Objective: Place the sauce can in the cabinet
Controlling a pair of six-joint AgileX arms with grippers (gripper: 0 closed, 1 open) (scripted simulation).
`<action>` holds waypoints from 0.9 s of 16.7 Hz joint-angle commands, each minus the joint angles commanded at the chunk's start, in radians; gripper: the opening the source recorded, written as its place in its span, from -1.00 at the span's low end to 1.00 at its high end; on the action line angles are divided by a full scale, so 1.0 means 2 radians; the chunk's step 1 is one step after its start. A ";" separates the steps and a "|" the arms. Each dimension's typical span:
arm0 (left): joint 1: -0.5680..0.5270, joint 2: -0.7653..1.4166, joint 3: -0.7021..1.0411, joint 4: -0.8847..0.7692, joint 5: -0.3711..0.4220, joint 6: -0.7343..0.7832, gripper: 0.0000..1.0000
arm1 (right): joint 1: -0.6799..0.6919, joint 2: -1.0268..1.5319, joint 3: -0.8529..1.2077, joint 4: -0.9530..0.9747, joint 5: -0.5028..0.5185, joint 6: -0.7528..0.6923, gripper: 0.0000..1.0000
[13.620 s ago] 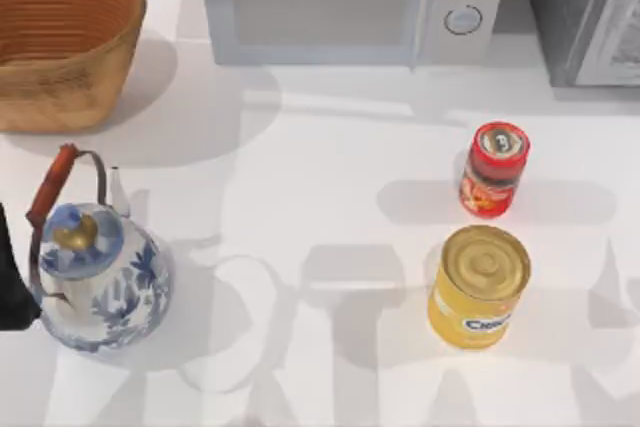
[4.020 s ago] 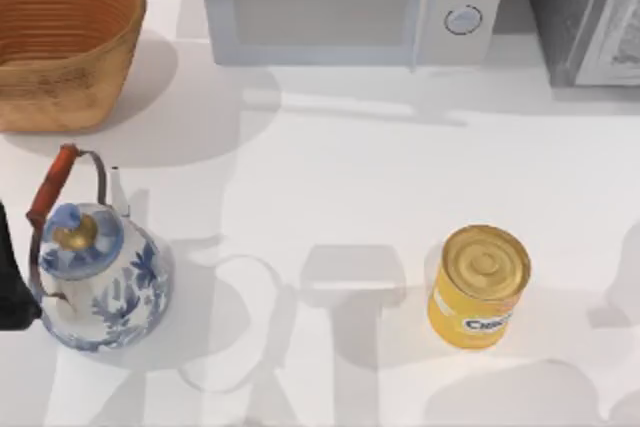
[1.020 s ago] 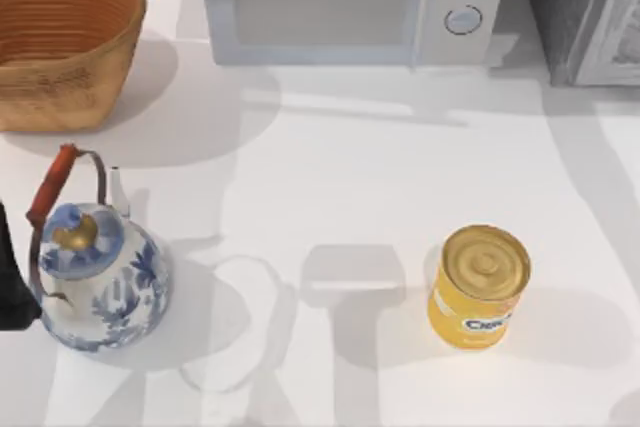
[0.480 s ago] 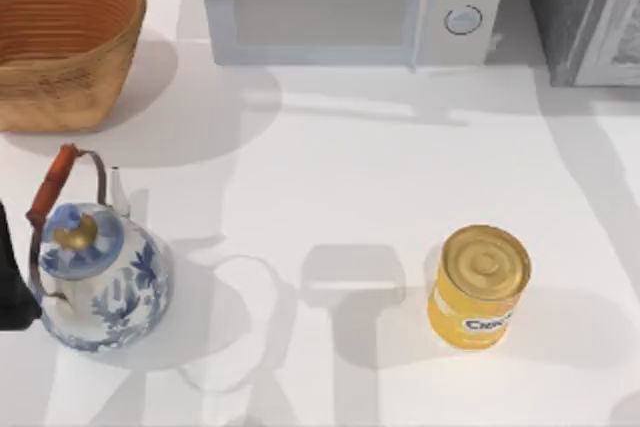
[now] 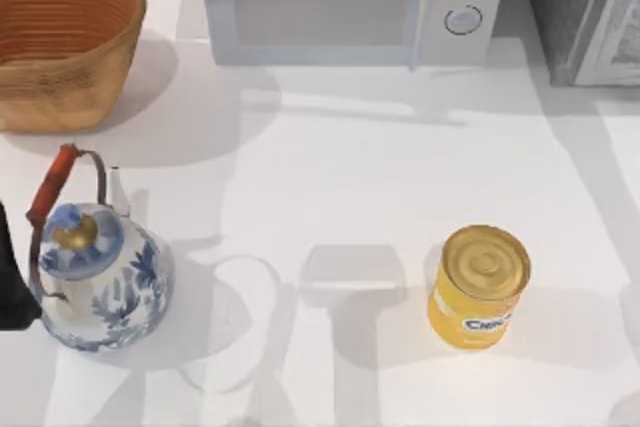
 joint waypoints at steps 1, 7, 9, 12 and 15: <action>0.000 0.000 0.000 0.000 0.000 0.000 1.00 | -0.002 0.010 0.009 0.002 -0.001 0.000 -1.00; 0.000 0.000 0.000 0.000 0.000 0.000 1.00 | -0.012 0.072 0.064 0.013 -0.011 0.000 -1.00; 0.000 0.000 0.000 0.000 0.000 0.000 1.00 | -0.016 0.093 0.082 0.016 -0.014 0.000 -1.00; 0.000 0.000 0.000 0.000 0.000 0.000 1.00 | -0.022 0.124 0.105 0.022 -0.019 0.000 -1.00; 0.000 0.000 0.000 0.000 0.000 0.000 1.00 | -0.022 0.127 0.107 0.022 -0.020 0.000 -1.00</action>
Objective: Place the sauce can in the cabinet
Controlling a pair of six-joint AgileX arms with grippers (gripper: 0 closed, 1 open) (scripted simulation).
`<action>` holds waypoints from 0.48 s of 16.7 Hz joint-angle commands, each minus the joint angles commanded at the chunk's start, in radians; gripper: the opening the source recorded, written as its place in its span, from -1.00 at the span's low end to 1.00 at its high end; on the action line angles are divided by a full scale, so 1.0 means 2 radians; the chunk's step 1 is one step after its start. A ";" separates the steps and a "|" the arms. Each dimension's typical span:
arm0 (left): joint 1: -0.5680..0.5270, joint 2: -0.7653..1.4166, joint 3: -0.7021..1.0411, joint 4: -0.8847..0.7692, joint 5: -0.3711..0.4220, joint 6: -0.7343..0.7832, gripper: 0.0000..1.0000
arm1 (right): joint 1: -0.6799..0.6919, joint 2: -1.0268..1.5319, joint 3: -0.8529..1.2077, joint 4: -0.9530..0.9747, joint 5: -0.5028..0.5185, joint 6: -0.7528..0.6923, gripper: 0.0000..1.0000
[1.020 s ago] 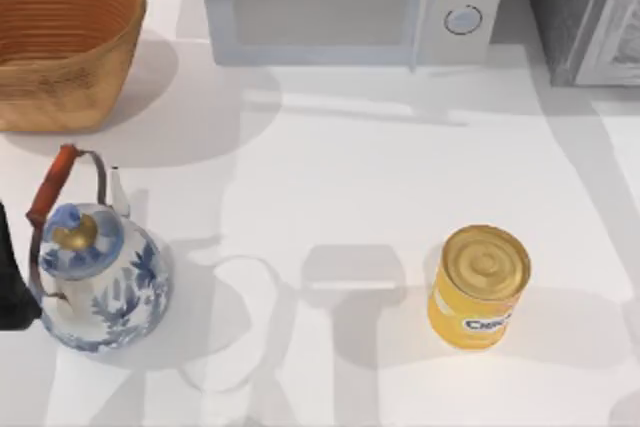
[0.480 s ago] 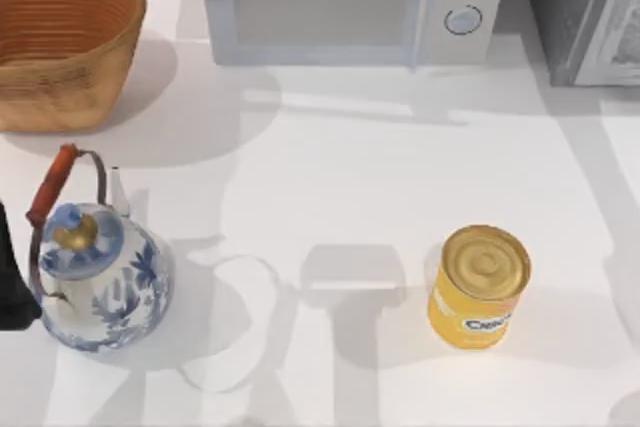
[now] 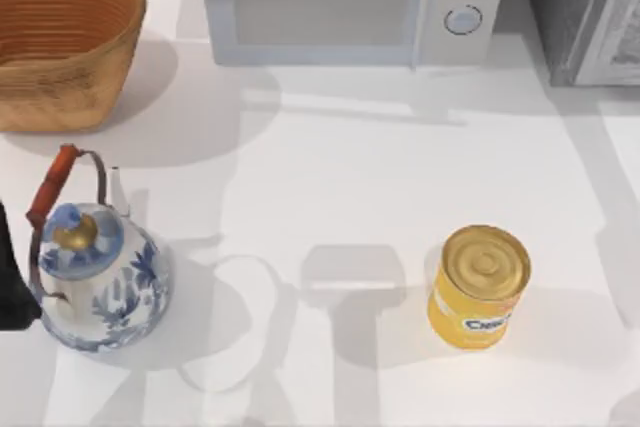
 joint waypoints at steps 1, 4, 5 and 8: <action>0.000 0.000 0.000 0.000 0.000 0.000 1.00 | 0.000 0.000 0.000 0.000 0.000 0.000 -1.00; 0.000 0.000 0.000 0.000 0.000 0.000 1.00 | 0.000 0.000 0.000 0.000 0.000 0.000 -0.70; 0.000 0.000 0.000 0.000 0.000 0.000 1.00 | 0.000 0.000 0.000 0.000 0.000 0.000 -0.55; 0.000 0.000 0.000 0.000 0.000 0.000 1.00 | 0.000 0.000 0.000 0.000 0.000 0.000 -0.10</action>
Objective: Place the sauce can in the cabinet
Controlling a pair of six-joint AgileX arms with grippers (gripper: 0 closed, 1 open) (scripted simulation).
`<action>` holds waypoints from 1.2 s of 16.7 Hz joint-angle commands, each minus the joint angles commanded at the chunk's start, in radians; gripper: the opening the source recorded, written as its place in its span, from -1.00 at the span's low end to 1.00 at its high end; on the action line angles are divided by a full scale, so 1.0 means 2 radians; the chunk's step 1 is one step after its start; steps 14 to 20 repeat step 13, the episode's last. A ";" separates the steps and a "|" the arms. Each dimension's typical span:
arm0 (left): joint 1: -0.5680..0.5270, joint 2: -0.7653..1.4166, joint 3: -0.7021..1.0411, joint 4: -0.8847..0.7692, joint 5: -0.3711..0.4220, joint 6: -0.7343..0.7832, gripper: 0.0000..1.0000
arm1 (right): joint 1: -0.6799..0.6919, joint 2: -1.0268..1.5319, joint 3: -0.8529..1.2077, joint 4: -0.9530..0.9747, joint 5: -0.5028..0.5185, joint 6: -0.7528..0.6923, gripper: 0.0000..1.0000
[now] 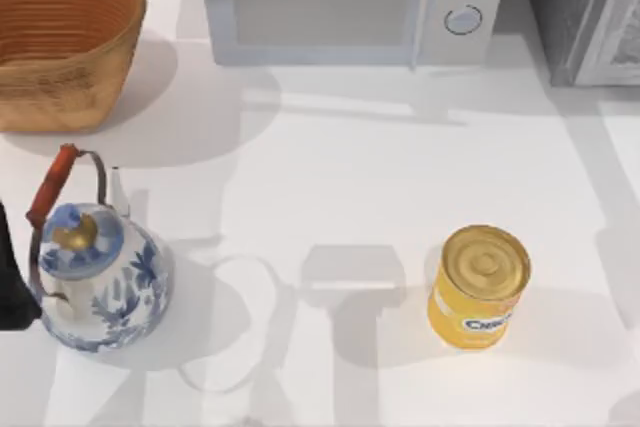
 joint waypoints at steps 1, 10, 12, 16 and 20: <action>0.000 0.000 0.000 0.000 0.000 0.000 1.00 | 0.000 0.000 0.000 0.000 0.000 0.000 0.06; 0.000 0.000 0.000 0.000 0.000 0.000 1.00 | 0.000 0.000 0.000 0.000 0.000 0.000 1.00; 0.000 0.000 0.000 0.000 0.000 0.000 1.00 | 0.000 0.000 0.000 0.000 0.000 0.000 1.00; 0.000 0.000 0.000 0.000 0.000 0.000 1.00 | 0.000 0.000 0.000 0.000 0.000 0.000 1.00; 0.000 0.000 0.000 0.000 0.000 0.000 1.00 | 0.000 0.000 0.000 0.000 0.000 0.000 1.00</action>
